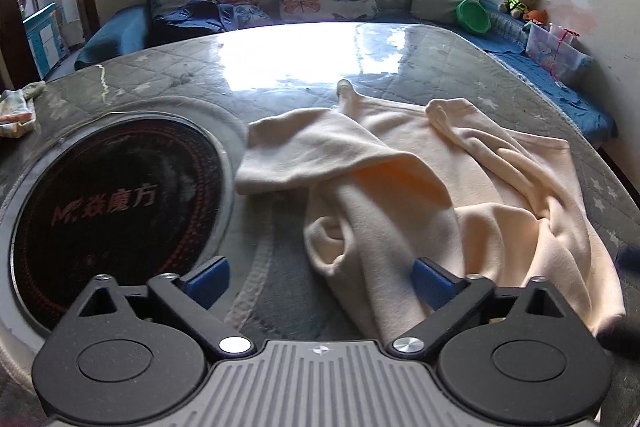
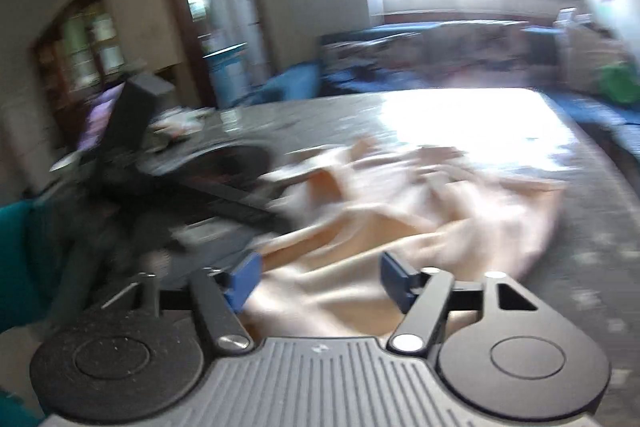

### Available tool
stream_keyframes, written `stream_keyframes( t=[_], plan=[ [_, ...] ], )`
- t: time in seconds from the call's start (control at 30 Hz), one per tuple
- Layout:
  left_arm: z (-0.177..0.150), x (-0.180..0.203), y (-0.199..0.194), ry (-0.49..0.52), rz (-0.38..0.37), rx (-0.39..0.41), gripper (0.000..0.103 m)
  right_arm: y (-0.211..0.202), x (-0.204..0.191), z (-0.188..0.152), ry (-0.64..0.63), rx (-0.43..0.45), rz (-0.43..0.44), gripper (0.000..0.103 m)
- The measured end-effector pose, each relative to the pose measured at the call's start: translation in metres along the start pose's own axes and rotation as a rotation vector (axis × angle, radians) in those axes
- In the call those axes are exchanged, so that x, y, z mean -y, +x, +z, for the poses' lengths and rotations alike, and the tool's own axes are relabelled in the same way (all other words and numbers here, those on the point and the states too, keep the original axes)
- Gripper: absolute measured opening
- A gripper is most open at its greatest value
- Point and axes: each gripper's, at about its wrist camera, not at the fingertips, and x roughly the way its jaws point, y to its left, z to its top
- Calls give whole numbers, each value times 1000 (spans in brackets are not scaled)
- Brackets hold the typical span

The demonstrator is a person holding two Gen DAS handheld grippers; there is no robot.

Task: Fold clothes

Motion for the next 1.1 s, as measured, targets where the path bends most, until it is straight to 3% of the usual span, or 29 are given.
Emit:
stream_keyframes(
  t=[0.2,0.27,0.37,0.77,1.1],
  plan=[
    [3,2,3,-7,-80,23,63,28,53,7,67,-18,-125,82],
    [4,2,3,-6,-108,33,41,39,65,5,88,-30,-145,82],
    [5,2,2,5,-109,56,27,53,73,-1,117,-56,-156,83],
    [-9,-59,-13,-94,-4,106,21,99,29,2,38,-90,-99,87],
    [-51,-162,-56,-248,181,120,21,163,-82,23,-152,-136,83,88]
  ],
)
